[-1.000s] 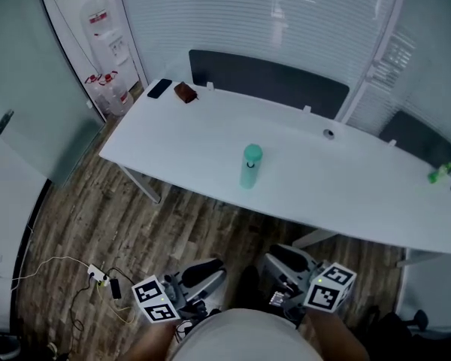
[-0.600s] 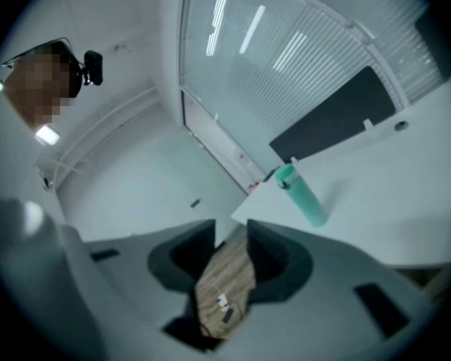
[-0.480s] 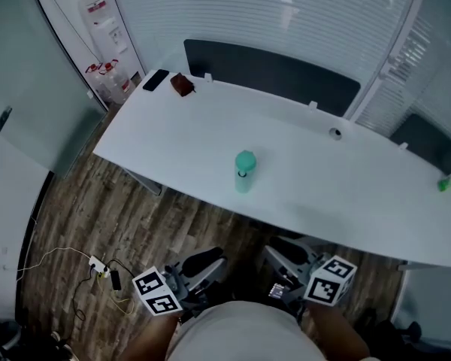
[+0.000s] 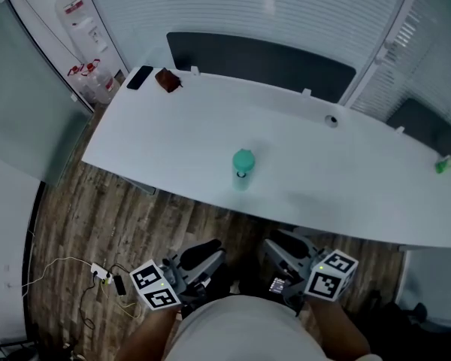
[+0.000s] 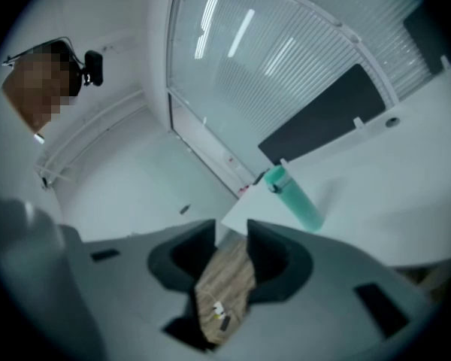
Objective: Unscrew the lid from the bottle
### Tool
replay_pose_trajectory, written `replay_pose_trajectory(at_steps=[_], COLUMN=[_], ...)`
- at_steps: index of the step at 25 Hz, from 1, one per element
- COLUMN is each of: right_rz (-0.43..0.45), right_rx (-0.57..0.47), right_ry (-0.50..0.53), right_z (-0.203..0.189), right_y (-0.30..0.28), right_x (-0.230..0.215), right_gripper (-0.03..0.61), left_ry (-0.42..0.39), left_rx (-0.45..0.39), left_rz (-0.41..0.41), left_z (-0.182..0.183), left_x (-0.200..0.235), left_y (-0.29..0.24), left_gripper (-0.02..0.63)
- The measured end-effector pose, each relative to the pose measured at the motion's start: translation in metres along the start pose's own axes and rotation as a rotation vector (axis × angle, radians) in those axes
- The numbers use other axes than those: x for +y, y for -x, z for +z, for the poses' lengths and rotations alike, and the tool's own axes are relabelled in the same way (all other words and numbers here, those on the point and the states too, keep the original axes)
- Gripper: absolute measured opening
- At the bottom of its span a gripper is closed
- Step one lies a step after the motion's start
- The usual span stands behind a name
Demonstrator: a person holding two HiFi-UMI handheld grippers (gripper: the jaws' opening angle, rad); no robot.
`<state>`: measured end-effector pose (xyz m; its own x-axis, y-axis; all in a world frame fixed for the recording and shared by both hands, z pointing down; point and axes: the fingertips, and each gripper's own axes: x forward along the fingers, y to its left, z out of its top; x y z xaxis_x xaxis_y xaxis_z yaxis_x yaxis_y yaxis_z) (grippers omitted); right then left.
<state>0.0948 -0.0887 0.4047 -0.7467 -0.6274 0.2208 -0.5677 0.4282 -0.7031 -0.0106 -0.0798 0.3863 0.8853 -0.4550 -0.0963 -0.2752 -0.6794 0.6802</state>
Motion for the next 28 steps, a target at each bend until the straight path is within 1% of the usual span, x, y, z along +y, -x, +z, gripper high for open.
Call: replay_pose_trajectory(at_steps=[2,5,10,14,20,23,26,28], right_rz=[-0.018,-0.058,-0.112,-0.138,-0.174,-0.196,-0.21,-0.23], right_rx=[-0.003,-0.011,-0.023,-0.022,-0.021,-0.024,-0.02,-0.013], right_ry=[0.009,0.072,0.177,0.242,0.302,0.325,0.342,0.361], right_z=[0.002,0.013,0.045,0.065,0.085,0.093,0.096,0.097], right_y=[-0.002,-0.009,-0.035,-0.06,-0.089,-0.099,-0.108,-0.115], right_x=[-0.002,-0.007,-0.027,-0.044,-0.064,-0.072,-0.08,-0.086], right_gripper=[0.126,0.126,0.126,0.126,0.126,0.126,0.126,0.127], left_ry=[-0.007,-0.043,-0.155,-0.245,-0.356,-0.394,-0.432,-0.462], left_rx=[0.008,0.022,0.057,0.087,0.14,0.15,0.176,0.203], left_rz=[-0.001,0.002,0.029,0.069,0.126,0.16,0.19,0.211], left_z=[0.003,0.011,0.028,0.033,0.033,0.033,0.029,0.024], left_x=[0.005,0.016,0.046,0.076,0.115,0.131,0.145,0.155], left_y=[0.0,-0.004,-0.026,-0.046,-0.07,-0.081,-0.094,-0.102], left_gripper=[0.098,0.098,0.098,0.104,0.137,0.16,0.192,0.231])
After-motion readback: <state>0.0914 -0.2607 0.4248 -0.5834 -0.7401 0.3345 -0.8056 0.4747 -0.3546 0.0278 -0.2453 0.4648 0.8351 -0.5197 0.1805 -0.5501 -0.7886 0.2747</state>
